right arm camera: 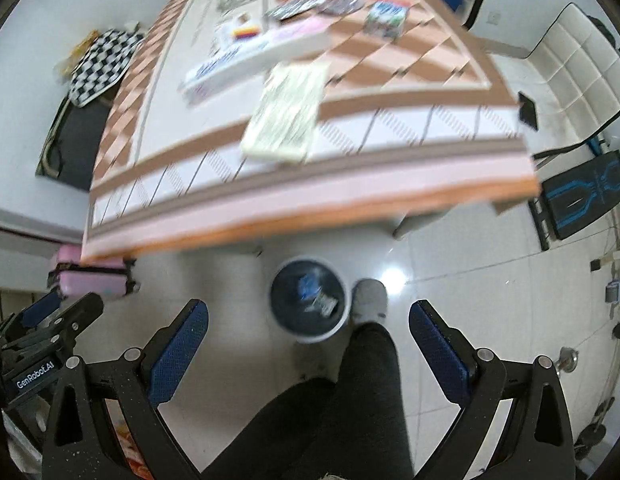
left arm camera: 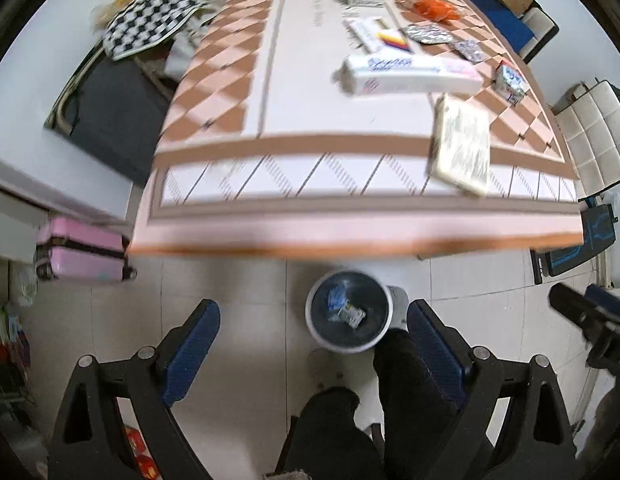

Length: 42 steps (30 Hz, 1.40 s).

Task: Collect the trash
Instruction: 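Raise both tools from the bin back toward the table, then grasp the paper leaflet with left tool while right tool grasps the milk carton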

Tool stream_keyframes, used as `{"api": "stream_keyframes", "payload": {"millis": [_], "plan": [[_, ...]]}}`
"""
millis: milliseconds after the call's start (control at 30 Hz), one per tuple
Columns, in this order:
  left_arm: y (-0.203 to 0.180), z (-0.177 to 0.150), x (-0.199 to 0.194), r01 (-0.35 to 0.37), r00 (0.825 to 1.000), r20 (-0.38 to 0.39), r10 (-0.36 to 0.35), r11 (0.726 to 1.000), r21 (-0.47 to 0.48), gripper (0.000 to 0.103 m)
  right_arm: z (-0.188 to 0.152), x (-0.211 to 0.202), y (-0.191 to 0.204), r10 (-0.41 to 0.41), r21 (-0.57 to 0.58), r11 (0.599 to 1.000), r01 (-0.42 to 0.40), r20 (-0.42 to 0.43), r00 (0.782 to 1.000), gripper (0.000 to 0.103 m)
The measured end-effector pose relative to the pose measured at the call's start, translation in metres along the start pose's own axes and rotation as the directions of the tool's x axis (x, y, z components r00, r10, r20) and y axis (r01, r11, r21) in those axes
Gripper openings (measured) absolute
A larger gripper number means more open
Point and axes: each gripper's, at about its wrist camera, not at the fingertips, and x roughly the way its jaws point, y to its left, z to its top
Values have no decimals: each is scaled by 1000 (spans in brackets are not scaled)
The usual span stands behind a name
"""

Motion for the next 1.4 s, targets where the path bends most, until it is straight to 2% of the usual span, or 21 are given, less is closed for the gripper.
{"api": "stream_keyframes", "payload": {"millis": [133,267,400,500,567,667,733,767,833,900,967,1033,1100,1167,1300,1400], "plan": [[-39,45,16,1,1000,-23,1,998,57,96,57,9,-38,-50,-3,999,50,-12,999,102],[-88,94,46,49,995,-93,-40,995,88,96,124,26,-87,-56,15,998,57,-52,997,102],[-133,134,90,88,980,-185,-68,990,107,95,186,48,-117,-56,35,998,59,-72,996,102],[-155,152,123,76,968,-247,-43,989,125,95,231,66,-135,-32,75,996,39,-92,995,102],[-163,158,138,59,960,-280,-21,990,130,95,254,78,-143,8,122,993,6,-110,994,101],[-165,167,148,21,960,-281,11,994,110,92,287,90,-143,53,172,985,-35,-100,994,98],[-157,170,147,54,959,-282,-38,997,49,77,305,99,-138,64,190,981,-47,-86,994,96],[-154,171,146,51,960,-278,-42,998,24,75,316,105,-136,73,206,977,-56,-79,994,94],[-145,171,142,1,967,-254,-1,1000,3,75,331,117,-133,83,236,970,-64,-74,994,91],[-135,170,143,-15,967,-256,6,999,-32,75,341,129,-127,87,255,965,-64,-81,993,85],[-128,169,142,-34,964,-265,20,998,-48,74,344,141,-121,84,257,965,-56,-101,991,59],[-121,169,137,-50,968,-247,35,997,-55,74,347,151,-114,69,252,967,-37,-120,990,57],[-114,167,130,-52,974,-225,36,997,-65,74,345,149,-107,38,226,974,-11,-113,993,56],[-106,163,121,-43,980,-197,26,996,-79,74,339,146,-103,39,221,975,-12,-120,992,56],[-91,150,89,-19,993,-119,8,996,-87,74,310,119,-92,41,183,983,-24,-86,995,56],[-80,132,58,9,998,-55,-14,996,-84,74,274,89,-82,55,167,985,-47,-43,998,56]]}}
